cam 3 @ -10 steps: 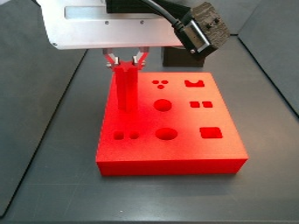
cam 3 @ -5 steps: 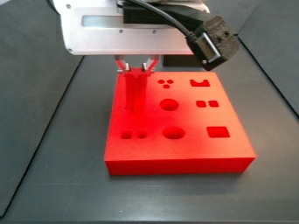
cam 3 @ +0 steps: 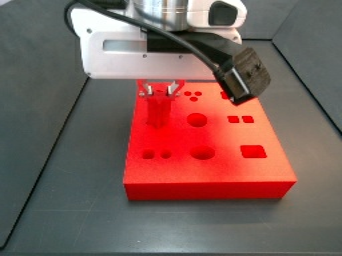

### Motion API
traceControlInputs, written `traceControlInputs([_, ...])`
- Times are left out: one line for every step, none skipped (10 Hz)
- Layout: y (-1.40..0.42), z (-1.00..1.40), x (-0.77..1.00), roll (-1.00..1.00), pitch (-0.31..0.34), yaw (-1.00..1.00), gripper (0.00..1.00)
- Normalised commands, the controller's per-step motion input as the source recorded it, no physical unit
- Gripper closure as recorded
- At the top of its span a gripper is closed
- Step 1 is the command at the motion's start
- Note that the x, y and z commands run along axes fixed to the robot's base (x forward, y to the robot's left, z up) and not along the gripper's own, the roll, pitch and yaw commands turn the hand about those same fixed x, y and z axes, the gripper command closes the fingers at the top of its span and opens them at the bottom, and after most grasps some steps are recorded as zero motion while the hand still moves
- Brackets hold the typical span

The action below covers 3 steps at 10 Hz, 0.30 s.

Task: Insert the star object.

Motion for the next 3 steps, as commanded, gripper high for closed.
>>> traceControlInputs([-0.17,-0.99,0.0,0.11,-0.114,0.0,1.0])
traceControlInputs([-0.08,-0.89,0.06,0.05,-0.174,0.0,1.0])
traceControlInputs([0.0,0.0,0.0,0.0,0.0,0.0,1.0])
